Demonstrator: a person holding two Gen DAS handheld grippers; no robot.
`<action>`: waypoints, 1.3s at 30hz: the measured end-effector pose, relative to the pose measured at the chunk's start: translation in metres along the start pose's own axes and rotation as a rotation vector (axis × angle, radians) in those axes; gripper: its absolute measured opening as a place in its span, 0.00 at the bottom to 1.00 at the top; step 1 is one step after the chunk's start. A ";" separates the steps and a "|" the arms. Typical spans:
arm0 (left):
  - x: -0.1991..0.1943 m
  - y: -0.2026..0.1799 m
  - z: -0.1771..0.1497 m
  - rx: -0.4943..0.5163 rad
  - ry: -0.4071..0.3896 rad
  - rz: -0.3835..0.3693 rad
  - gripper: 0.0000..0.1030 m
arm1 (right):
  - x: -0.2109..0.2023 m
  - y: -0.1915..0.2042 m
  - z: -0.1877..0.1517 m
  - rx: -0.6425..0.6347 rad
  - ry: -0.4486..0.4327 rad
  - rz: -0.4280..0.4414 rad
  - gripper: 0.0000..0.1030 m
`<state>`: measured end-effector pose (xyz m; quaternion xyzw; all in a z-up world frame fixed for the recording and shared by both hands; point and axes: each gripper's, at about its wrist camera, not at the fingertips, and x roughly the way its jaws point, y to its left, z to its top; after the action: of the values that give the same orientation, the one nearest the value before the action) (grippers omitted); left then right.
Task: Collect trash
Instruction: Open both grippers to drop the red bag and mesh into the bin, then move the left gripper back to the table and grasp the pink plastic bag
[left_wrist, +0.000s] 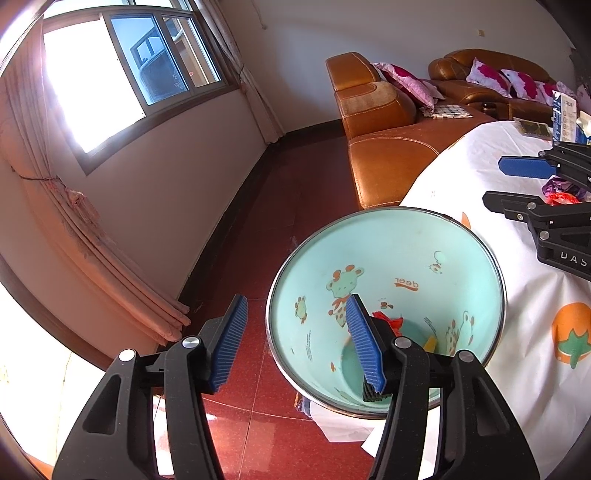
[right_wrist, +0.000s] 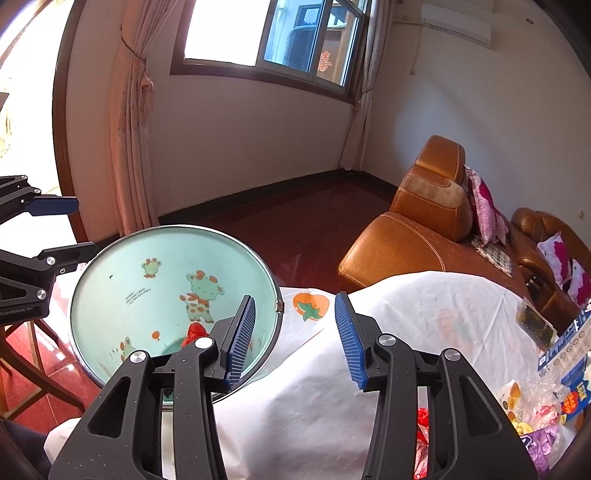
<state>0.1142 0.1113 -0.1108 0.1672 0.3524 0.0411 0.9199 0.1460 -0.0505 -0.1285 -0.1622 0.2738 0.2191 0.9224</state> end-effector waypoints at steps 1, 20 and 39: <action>0.000 0.000 0.000 0.001 0.000 0.000 0.54 | 0.000 0.000 0.000 0.000 0.000 -0.001 0.44; -0.018 -0.039 0.008 0.036 -0.013 -0.101 0.56 | -0.098 -0.072 -0.015 0.258 -0.060 -0.157 0.51; -0.105 -0.235 0.025 0.262 -0.154 -0.423 0.68 | -0.258 -0.185 -0.234 0.659 0.034 -0.547 0.62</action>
<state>0.0421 -0.1373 -0.1062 0.2101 0.3109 -0.2109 0.9026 -0.0589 -0.3872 -0.1334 0.0709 0.2913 -0.1354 0.9444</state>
